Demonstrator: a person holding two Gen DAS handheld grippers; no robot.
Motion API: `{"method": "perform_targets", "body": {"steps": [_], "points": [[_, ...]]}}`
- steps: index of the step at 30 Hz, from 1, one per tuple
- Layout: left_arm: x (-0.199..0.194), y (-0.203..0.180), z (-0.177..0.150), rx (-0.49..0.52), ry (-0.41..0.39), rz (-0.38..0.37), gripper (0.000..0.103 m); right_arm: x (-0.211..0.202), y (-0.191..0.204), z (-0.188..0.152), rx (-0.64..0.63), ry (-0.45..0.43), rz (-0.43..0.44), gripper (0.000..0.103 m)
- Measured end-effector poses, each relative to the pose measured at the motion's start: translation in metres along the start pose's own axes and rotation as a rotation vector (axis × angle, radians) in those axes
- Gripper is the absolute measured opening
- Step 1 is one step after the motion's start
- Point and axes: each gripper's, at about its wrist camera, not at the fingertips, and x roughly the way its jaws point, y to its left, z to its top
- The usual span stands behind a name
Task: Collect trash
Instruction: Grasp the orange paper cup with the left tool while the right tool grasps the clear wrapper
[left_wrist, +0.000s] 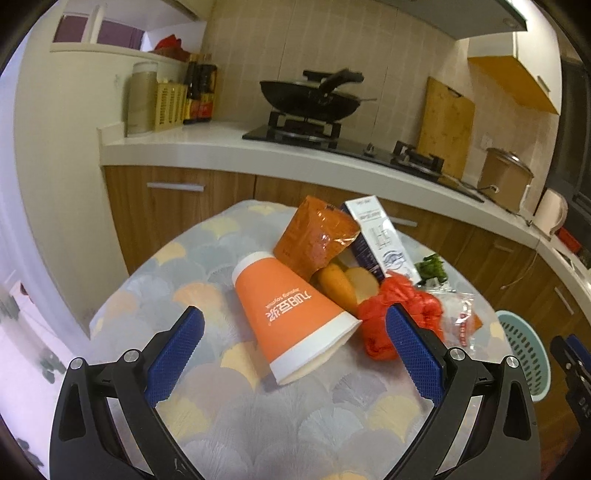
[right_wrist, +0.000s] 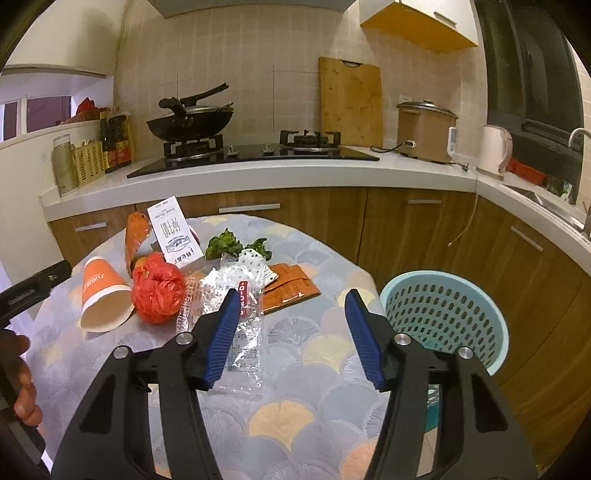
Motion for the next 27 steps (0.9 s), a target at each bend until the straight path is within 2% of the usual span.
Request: {"method": "perform_targets", "body": {"steps": [7, 14, 16, 22, 27], "points": [[0.039, 0.002, 0.003, -0.031, 0.075, 0.022, 0.095, 0.02, 0.001, 0.0, 0.011, 0.044, 0.018, 0.055], [0.067, 0.009, 0.002, -0.075, 0.136, -0.006, 0.095, 0.041, 0.008, -0.005, -0.023, 0.074, 0.071, 0.055], [0.072, 0.01, 0.0, -0.083, 0.155, -0.017, 0.094, 0.054, 0.008, -0.006, -0.031, 0.1, 0.094, 0.061], [0.083, 0.011, -0.011, -0.1, 0.176, -0.052, 0.092, 0.085, 0.007, -0.008, 0.003, 0.167, 0.124, 0.062], [0.083, 0.011, -0.013, -0.094, 0.161, -0.059, 0.09, 0.091, 0.012, -0.012, -0.012, 0.177, 0.128, 0.063]]}}
